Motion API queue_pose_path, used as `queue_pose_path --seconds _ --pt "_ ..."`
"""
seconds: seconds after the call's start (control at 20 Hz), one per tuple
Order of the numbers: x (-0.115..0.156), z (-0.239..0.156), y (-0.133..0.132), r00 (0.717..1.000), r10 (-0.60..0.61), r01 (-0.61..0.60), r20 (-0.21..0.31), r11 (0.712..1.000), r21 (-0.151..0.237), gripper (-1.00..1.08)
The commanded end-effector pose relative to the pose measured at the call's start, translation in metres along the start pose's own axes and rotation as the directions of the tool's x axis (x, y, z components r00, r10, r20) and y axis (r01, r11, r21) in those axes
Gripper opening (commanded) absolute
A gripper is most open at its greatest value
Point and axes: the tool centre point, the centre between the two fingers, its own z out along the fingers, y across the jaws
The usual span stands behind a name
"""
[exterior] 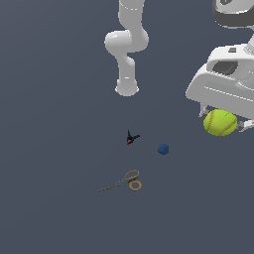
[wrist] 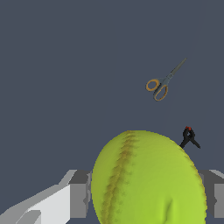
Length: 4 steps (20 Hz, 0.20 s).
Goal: Pick up a designated object from a clutter of objects.
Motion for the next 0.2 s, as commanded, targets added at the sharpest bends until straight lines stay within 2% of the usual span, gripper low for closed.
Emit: queue_pose_path --seconds 0.0,0.15 --pt "0.0008 -0.0028 -0.0020 1.000 0.000 0.000 -0.001 1.000 0.001 -1.00" --pt "0.0012 -0.0032 -0.0025 1.000 0.000 0.000 -0.001 1.000 0.001 -1.00"
